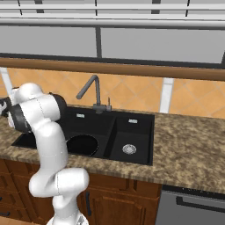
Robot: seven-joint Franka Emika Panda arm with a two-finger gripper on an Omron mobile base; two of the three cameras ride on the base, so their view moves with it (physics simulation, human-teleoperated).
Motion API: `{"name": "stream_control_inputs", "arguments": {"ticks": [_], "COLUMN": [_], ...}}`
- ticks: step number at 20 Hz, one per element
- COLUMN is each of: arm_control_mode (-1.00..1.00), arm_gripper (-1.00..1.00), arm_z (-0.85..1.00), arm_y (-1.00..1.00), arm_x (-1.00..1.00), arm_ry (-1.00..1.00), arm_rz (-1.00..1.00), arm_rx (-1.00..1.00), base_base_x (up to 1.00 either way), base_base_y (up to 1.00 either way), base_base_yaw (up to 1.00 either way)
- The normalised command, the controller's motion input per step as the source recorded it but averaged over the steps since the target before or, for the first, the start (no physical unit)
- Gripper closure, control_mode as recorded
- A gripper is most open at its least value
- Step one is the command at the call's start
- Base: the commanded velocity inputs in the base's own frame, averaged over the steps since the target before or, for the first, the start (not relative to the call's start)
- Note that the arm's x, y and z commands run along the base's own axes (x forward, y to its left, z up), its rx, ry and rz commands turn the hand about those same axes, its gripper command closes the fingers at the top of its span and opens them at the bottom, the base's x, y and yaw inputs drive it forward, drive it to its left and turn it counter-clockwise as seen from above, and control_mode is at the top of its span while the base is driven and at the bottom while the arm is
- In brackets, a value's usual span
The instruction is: Pick the pan and sponge and place them into the sink. Then turn on the water.
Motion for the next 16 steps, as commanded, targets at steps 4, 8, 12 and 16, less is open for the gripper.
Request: {"name": "stream_control_inputs", "arguments": {"ticks": [4,8,12,16], "arm_control_mode": [-1.00,-1.00,-1.00,-1.00], "arm_gripper": [1.00,1.00,1.00,1.00], "arm_z": [-0.05,-0.22,-0.36,-0.29], "arm_y": [-1.00,-0.98,-0.67,-0.01], "arm_x": [0.49,0.49,0.28,0.01], "arm_ry": [0.12,0.08,0.01,0.00], "arm_rz": [-0.17,-0.10,-0.06,0.00], "arm_rx": [0.00,-0.05,-0.10,-0.02], "base_base_x": [0.00,0.00,0.00,0.00], "base_base_y": [0.00,0.00,0.00,0.00], "base_base_yaw": [0.00,0.00,0.00,0.00]}}
